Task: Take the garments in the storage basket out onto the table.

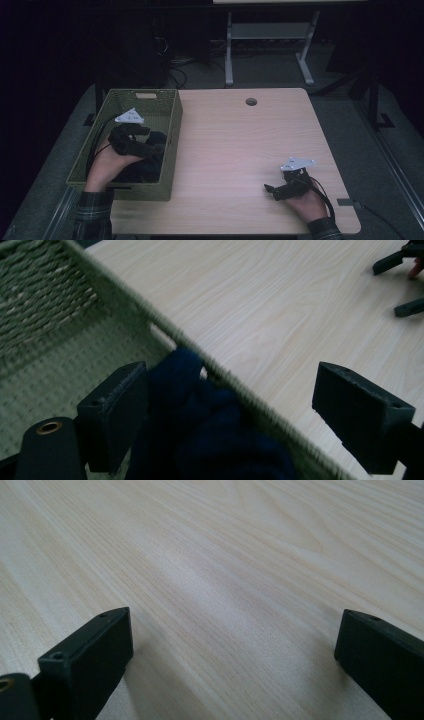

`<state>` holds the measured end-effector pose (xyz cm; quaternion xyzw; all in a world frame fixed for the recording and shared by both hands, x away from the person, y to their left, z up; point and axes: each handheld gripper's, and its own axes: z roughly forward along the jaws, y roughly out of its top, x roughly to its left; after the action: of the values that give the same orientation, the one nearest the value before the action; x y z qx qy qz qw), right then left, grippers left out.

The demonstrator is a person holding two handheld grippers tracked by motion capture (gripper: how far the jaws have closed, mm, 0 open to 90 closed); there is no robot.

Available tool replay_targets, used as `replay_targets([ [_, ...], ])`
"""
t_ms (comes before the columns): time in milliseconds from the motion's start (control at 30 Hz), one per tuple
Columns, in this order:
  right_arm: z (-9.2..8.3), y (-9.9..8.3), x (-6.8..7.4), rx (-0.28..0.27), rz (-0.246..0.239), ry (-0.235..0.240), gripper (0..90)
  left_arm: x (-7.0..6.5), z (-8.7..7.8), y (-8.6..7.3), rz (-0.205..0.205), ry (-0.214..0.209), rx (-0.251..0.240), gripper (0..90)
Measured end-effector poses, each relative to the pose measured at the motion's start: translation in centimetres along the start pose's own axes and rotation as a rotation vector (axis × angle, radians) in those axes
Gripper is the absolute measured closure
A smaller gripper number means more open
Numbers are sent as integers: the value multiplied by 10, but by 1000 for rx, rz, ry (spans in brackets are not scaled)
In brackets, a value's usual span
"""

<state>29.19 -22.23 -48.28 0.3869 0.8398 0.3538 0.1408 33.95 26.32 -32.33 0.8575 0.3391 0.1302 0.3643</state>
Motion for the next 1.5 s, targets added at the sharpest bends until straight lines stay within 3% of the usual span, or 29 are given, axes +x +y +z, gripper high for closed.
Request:
replay_targets([
  [367, 0, 0, 0, 2, -2, 3, 18, 8, -8, -24, -43, 33, 55, 147],
  [633, 0, 0, 0, 1, -4, 3, 18, 10, -4, -38, -42, 26, 98, 146],
  [1000, 0, 0, 0, 1, -4, 3, 18, 8, 11, -42, -29, -13, 177, 144],
  [1300, 0, 0, 0, 1, -3, 3, 17, 8, 22, -47, 1, -16, 273, 140],
  [1500, 0, 0, 0, 1, -4, 3, 18, 8, 25, -48, 22, -10, 294, 140],
])
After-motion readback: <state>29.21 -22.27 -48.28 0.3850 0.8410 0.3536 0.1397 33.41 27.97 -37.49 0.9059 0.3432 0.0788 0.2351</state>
